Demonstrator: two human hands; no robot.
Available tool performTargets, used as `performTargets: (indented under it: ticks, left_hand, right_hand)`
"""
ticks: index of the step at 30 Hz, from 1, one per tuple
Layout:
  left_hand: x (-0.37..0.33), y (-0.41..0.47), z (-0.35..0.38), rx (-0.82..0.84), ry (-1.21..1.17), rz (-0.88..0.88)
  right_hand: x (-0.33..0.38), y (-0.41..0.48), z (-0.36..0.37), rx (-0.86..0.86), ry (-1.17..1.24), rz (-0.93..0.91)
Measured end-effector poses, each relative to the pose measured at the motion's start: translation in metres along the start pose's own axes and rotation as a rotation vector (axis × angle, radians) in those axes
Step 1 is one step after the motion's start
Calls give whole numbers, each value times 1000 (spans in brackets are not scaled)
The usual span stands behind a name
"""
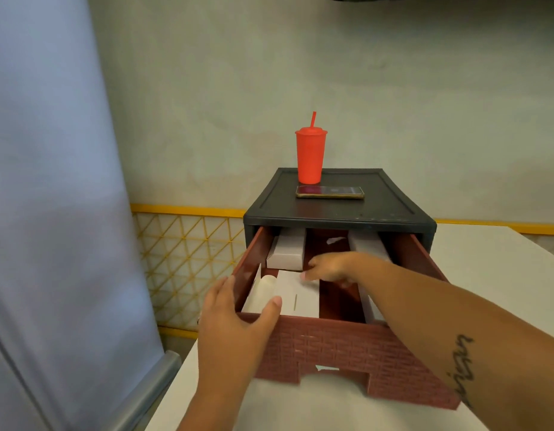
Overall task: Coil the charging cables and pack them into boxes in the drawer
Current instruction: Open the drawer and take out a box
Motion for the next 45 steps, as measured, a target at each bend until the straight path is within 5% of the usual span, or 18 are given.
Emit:
performTargets:
  ticks: [5,11,16,22,25,30,34,41,45]
  left_hand:
    - [6,-2,2,13,31,1]
    - [9,-2,2,25,24,-5]
    - [5,-3,0,40,28,-5]
    - [-16,-8,-7,25,64,110]
    - [-48,-31,-13,20,-50,238]
    - [-98,-94,-7,243,-378,354]
    - [-92,-133,24,567,-711,166]
    - [-38,-165,63,768,-635,-20]
    - [-18,-168,77,797,-589,-80]
  right_hand:
    - [-5,8,22,51,96,23]
    - [15,-13,-11,-125,543,-112]
    - [21,-52,-33,-107,724,-168]
    - [-1,-143,-81,-588,955,-354]
    - [-27,-208,-87,-678,1213,-486]
    - [-76,-286,-44,-665,1373,-487]
    - [-114,-311,17,-552,1416,-435]
    - [-169,-303,97,-334,1533,-237]
    - [-190,-295,102,-295,1328,-84]
Point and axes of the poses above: each hand's wrist, its own y-axis towards the middle knuckle, its own z-axis out of the palm, x = y × z, the point moved 8 cm from there along y, towards the middle knuckle, and after that the axes turned 4 degrees about -z, right-handed, at the moved point
